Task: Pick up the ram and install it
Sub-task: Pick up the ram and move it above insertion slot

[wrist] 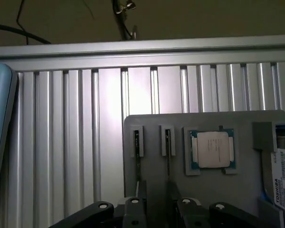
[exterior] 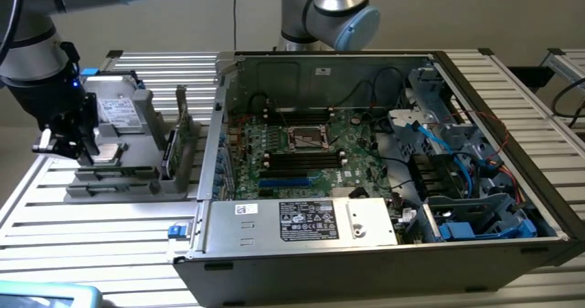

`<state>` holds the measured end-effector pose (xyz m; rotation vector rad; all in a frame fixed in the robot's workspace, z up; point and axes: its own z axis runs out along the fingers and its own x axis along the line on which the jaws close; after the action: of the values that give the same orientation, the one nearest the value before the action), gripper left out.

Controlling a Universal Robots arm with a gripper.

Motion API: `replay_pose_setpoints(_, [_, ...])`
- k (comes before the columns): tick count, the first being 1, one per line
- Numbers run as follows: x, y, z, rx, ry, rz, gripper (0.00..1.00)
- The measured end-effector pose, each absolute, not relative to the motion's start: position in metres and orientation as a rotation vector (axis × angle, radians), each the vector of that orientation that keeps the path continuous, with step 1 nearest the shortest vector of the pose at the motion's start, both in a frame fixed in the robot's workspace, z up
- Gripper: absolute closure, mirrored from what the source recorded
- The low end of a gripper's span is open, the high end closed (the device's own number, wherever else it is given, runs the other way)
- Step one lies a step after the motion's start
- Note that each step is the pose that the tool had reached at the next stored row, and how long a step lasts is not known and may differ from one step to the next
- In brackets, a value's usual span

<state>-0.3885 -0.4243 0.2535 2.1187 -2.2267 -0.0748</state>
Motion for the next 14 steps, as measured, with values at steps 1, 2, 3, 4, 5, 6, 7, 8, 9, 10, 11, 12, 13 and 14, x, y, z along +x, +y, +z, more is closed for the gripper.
replay_pose_setpoints(1, [-0.3885,-0.4253,0.2524,2.121,-2.223,-0.075,0.69])
replay_pose_setpoints(2, [-0.3884,-0.4265,0.2515,2.123,-2.221,-0.073,0.69])
replay_pose_setpoints(3, [-0.3884,-0.4279,0.2508,2.122,-2.219,-0.071,0.69])
replay_pose_setpoints(4, [-0.3884,-0.4291,0.2501,2.122,-2.217,-0.067,0.69])
replay_pose_setpoints(5, [-0.3884,-0.4297,0.2494,2.122,-2.215,-0.064,0.69])
replay_pose_setpoints(6, [-0.3884,-0.4298,0.2489,2.125,-2.209,-0.060,0.69])
replay_pose_setpoints(7, [-0.3883,-0.4299,0.2485,2.129,-2.202,-0.056,0.69])
replay_pose_setpoints(8, [-0.3882,-0.4299,0.2479,2.134,-2.196,-0.053,0.69])
replay_pose_setpoints(9, [-0.3882,-0.4301,0.2473,2.138,-2.192,-0.049,0.69])
replay_pose_setpoints(10, [-0.3883,-0.4305,0.2470,2.141,-2.190,-0.045,0.69])
replay_pose_setpoints(11, [-0.3883,-0.4309,0.2466,2.143,-2.188,-0.041,0.69])
replay_pose_setpoints(12, [-0.3882,-0.4315,0.2462,2.145,-2.187,-0.037,0.69])
replay_pose_setpoints(13, [-0.3882,-0.4323,0.2459,2.146,-2.185,-0.032,0.69])
replay_pose_setpoints(14, [-0.3883,-0.4330,0.2456,2.145,-2.182,-0.026,0.69])
